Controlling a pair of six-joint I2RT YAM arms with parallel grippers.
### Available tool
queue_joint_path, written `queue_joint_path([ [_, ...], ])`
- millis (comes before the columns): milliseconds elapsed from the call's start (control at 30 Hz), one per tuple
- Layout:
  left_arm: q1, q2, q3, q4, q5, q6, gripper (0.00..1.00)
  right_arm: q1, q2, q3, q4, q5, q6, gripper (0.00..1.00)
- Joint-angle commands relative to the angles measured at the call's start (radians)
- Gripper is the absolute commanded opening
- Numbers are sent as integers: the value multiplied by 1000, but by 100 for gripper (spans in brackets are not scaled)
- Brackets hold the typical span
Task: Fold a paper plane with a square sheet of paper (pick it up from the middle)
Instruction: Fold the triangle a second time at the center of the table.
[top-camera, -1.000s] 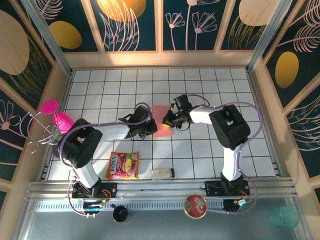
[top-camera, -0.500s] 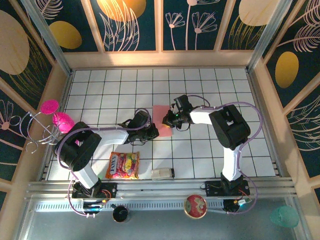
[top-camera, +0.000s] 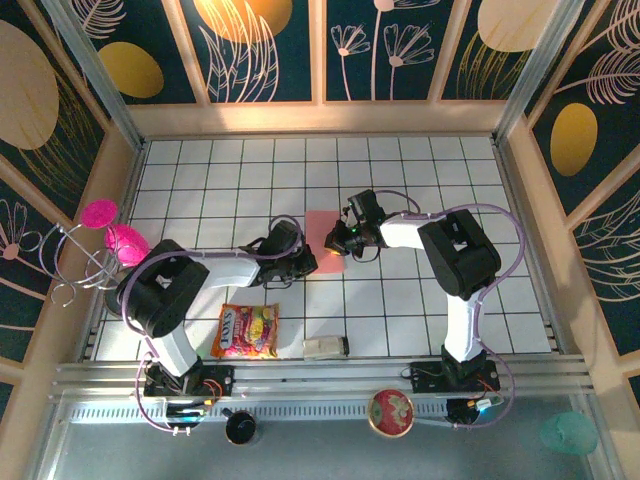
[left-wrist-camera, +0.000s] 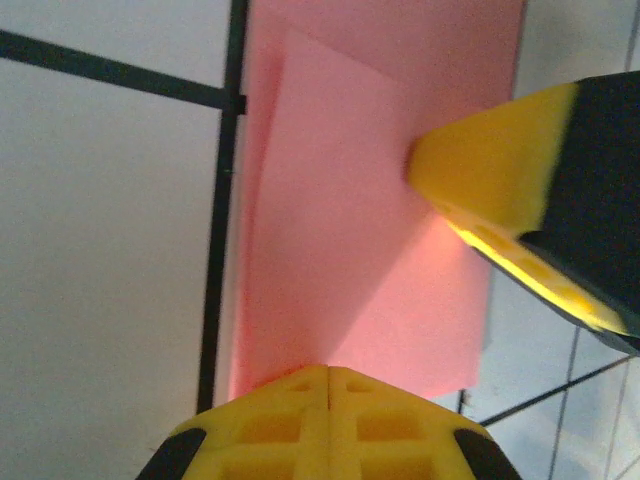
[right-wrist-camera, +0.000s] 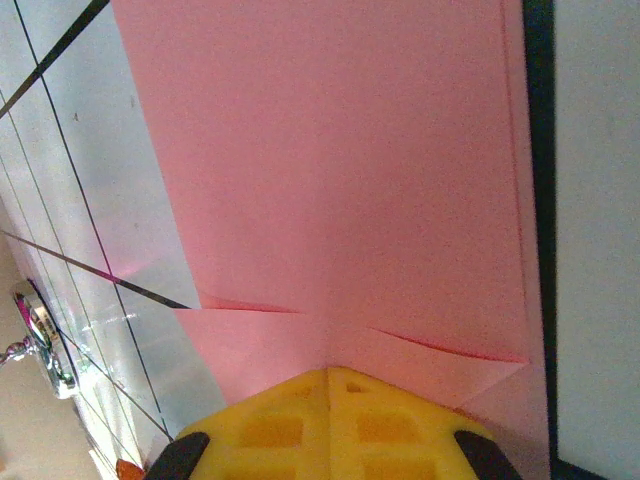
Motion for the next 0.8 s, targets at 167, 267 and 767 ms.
queue_joint_path([
  [167, 8, 36, -17, -26, 3, -10, 0, 3, 51, -42, -79, 98, -1, 0],
  [267, 15, 11, -54, -54, -5, -12, 0, 3, 54, -42, -88, 101, -6, 0],
  [767, 33, -97, -12, 1, 52, 4, 0, 3, 49, -32, -91, 103, -15, 0],
])
